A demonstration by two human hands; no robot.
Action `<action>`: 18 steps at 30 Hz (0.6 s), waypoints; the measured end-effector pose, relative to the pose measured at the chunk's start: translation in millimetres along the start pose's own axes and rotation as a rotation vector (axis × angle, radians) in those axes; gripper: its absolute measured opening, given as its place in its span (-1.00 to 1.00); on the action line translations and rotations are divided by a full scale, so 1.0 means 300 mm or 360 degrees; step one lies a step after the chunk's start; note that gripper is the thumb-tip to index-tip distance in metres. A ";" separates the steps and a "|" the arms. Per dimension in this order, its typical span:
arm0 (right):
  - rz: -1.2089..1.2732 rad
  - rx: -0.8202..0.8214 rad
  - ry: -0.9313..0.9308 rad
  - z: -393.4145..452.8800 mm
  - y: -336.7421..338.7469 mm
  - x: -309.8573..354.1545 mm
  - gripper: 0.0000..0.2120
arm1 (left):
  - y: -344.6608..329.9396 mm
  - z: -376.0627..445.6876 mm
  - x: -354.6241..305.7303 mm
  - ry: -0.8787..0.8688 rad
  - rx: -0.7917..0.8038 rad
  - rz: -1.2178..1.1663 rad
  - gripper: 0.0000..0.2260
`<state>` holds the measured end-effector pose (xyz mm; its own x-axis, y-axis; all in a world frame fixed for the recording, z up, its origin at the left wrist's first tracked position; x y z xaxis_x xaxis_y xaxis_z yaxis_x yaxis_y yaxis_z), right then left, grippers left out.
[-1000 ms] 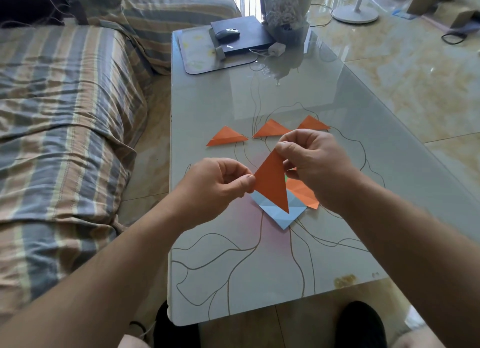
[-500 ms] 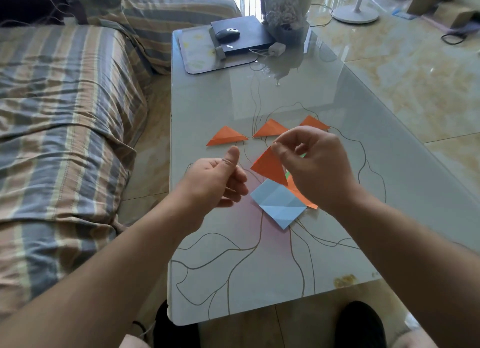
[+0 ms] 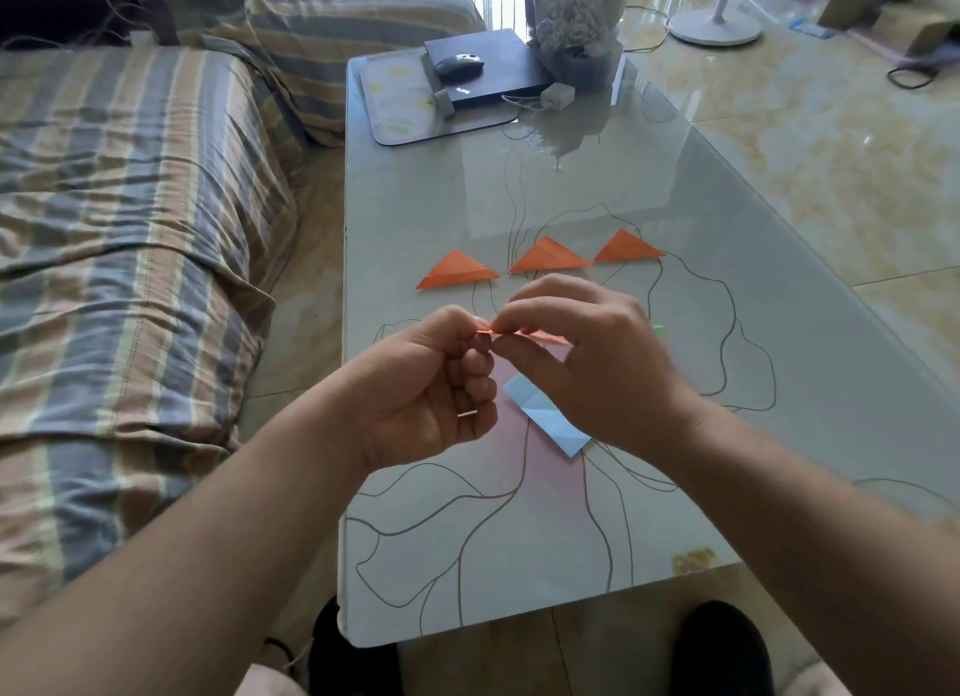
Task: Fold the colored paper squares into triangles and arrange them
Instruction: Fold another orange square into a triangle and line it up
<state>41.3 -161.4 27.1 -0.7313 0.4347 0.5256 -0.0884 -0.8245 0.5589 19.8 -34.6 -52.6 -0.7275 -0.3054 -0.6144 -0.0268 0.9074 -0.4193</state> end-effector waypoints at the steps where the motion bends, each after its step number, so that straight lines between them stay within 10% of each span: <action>1: 0.0042 0.0002 -0.0018 -0.001 0.000 0.002 -0.96 | 0.001 0.000 0.000 0.0005 0.0007 -0.0010 -0.78; 5: -0.0022 -0.0029 -0.0024 0.002 0.014 0.003 -0.95 | 0.027 0.001 -0.036 -0.0148 -0.0131 0.0251 -0.65; 12: -0.0252 0.0055 -0.0101 -0.001 0.020 -0.034 -0.97 | -0.030 -0.117 -0.204 -0.1457 -0.0407 0.1780 -0.78; 18: -0.0212 0.0058 -0.0135 -0.005 0.014 -0.025 -0.98 | -0.045 -0.151 -0.214 -0.1748 -0.0563 0.1808 -0.98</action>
<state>45.4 -168.7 24.4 -0.6549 0.5698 0.4965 -0.1552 -0.7444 0.6495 35.8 -14.2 22.8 0.3303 0.6271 -0.7054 -0.1062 0.7673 0.6324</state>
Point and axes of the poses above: each hand's wrist, its own z-axis towards the middle knuckle, its own y-axis out of the back of the hand, x = y × z, the point moved 9 cm from there along z, towards the middle knuckle, and after that the axes turned 2 degrees about y, right-handed, at the moved point
